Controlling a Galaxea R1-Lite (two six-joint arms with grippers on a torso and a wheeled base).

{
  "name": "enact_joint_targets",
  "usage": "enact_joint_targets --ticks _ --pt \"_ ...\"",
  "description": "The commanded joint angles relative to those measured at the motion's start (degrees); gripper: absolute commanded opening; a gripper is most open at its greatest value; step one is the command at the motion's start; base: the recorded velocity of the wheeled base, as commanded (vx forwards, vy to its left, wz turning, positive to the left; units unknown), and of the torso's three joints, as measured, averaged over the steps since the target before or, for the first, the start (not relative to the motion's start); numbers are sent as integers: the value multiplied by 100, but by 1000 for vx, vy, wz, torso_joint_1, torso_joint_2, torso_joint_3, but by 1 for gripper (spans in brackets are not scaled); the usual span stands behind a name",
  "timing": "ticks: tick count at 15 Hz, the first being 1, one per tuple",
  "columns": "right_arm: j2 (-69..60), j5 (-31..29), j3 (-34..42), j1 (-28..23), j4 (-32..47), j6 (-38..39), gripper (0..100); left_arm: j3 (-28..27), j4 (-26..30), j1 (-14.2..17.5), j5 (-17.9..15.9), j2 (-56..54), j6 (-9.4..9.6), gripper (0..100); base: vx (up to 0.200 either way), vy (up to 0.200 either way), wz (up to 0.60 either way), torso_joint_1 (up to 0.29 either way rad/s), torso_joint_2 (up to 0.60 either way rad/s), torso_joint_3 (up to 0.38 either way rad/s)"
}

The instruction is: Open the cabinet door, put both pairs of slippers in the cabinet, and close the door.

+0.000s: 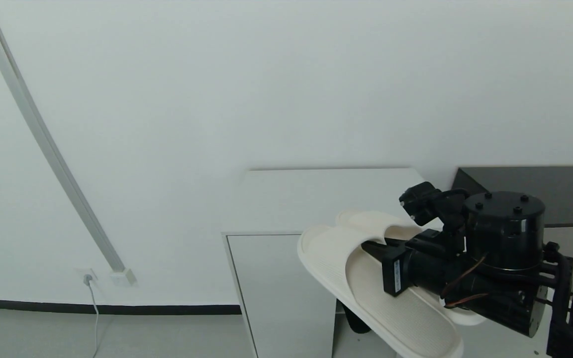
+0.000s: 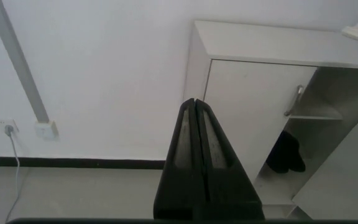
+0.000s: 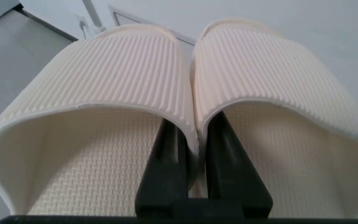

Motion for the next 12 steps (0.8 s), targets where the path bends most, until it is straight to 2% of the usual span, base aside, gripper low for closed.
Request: enact_joint_targets --ticks 1,10,12 --pt "-3 -2 10 16 6 -3 0 1 0 1 4 8 -2 0 0 -200 0 -2 -2 2" --pt "-20 -11 72 24 -3 -12 0 1 0 1 4 8 7 0 0 -200 0 3 3 0" --pt "-3 -11 63 24 -3 -20 0 1 0 1 -4 8 7 0 0 0 0 0 0 0"
